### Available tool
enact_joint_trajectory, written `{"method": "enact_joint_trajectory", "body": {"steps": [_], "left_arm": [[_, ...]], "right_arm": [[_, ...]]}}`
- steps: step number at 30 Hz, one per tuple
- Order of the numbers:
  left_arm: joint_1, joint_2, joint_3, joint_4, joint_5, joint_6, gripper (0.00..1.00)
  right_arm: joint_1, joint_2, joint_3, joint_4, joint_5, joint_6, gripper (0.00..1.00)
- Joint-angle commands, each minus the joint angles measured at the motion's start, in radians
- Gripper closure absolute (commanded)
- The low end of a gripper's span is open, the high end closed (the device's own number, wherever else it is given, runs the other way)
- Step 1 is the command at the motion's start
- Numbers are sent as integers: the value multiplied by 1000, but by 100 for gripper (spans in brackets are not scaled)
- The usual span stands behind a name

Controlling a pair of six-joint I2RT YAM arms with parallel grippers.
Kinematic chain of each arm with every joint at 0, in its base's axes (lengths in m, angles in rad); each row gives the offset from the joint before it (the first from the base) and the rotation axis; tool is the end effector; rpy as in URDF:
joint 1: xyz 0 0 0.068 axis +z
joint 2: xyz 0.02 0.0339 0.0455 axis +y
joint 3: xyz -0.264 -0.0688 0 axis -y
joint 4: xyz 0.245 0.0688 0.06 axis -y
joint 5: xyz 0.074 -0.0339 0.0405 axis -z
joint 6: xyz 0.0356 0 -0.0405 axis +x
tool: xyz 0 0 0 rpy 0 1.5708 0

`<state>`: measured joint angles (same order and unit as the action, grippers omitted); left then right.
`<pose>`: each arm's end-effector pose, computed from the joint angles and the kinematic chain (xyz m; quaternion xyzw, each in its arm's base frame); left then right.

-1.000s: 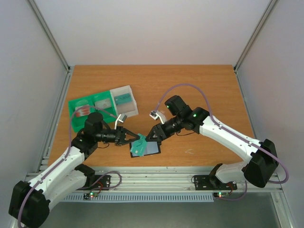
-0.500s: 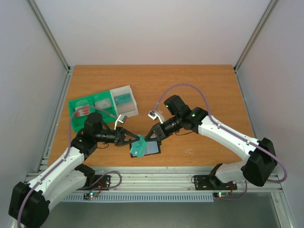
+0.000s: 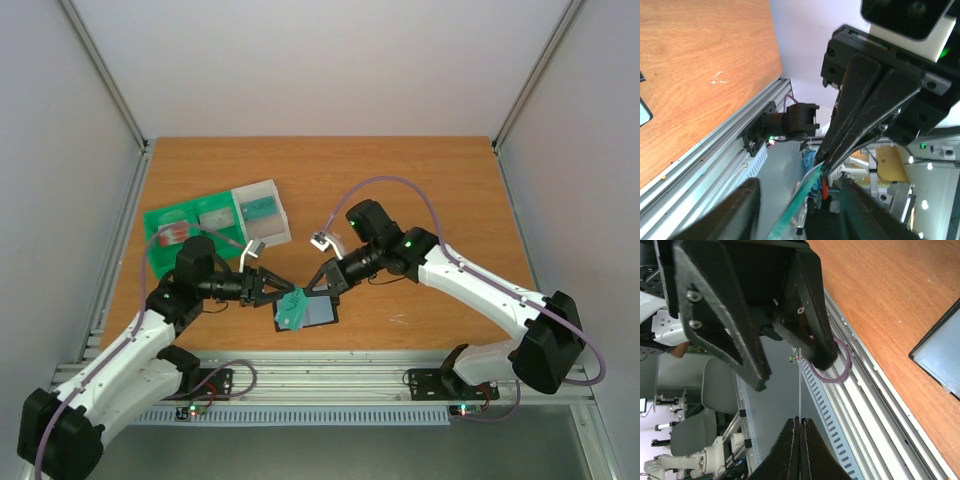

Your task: Take the credit cards out of the card holder

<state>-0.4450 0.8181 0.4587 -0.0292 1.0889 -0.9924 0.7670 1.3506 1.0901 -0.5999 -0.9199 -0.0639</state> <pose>0.1432 -0.1033 0.2419 0.0859 0.7619 -0.6376 0.0756 0.1797 0.2125 0.2935 -0.4803 0.7064 0.4981 0.1493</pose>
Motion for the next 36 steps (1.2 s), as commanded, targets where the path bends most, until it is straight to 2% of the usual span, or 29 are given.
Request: {"method": "enact_joint_trajectory", "body": {"steps": [1,3,8,14,20,24,27,31,36], "left_arm": [[-3,-61,94,-127,-120,48,43],[-3,-98,134,-205,-212,73,34],[-3,-205,160,-276,-398,47,23],[-3,-305,110,-177,-465,-87,22],[-3,-368,62,-131,-503,-149,22],[-3,-357,3,-27,-477,-218,30],[-3,-324,-24,70,-453,-260,35],[-3,-279,-27,111,-438,-274,38],[-3,-227,-38,194,-414,-289,46]], "right_arm": [[3,-56,-22,56,26,44,99],[3,-91,-29,72,62,61,99],[3,-179,-70,191,150,227,99],[2,-260,-155,445,293,451,99],[3,-296,-246,656,425,638,99],[6,-306,-303,771,477,716,99],[6,-313,-316,773,509,731,99],[6,-317,-322,769,521,743,99],[6,-296,-331,791,507,764,99]]}}
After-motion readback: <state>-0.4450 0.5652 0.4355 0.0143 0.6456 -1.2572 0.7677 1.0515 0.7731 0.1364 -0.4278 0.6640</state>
